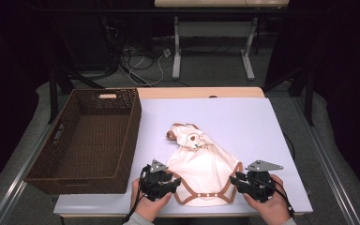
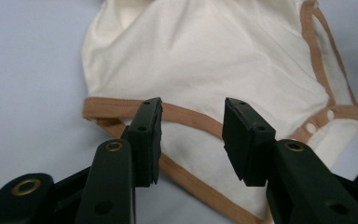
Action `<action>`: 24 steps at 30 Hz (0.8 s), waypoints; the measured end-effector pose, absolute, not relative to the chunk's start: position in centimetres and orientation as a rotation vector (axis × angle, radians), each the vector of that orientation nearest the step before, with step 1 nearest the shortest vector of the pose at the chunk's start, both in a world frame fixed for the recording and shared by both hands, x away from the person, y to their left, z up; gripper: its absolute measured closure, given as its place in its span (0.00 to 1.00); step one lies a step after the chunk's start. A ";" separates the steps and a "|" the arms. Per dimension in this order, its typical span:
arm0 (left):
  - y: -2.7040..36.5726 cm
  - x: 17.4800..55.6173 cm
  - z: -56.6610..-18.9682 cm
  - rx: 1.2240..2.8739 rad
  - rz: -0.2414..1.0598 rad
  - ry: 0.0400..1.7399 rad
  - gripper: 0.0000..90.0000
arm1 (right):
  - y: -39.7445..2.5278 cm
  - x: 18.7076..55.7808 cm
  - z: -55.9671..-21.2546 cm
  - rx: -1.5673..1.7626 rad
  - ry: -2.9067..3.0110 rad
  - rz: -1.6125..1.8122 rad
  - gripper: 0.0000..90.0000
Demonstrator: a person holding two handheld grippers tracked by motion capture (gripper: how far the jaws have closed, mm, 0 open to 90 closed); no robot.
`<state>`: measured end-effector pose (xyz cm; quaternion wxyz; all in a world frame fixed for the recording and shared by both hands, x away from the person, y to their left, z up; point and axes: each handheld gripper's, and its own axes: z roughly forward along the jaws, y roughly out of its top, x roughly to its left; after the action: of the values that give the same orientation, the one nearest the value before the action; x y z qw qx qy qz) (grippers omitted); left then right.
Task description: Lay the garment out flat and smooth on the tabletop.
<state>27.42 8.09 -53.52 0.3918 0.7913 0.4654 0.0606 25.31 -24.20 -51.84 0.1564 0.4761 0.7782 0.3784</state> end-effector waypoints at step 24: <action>10.2 32.3 -54.1 1.954 0.304 1.298 0.58 | -25.4 30.1 -51.9 1.414 2.134 1.042 0.69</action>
<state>32.31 10.18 -54.12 0.3783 0.7646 0.5080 0.1191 30.14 -25.43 -51.94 0.1876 0.5024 0.7584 0.3703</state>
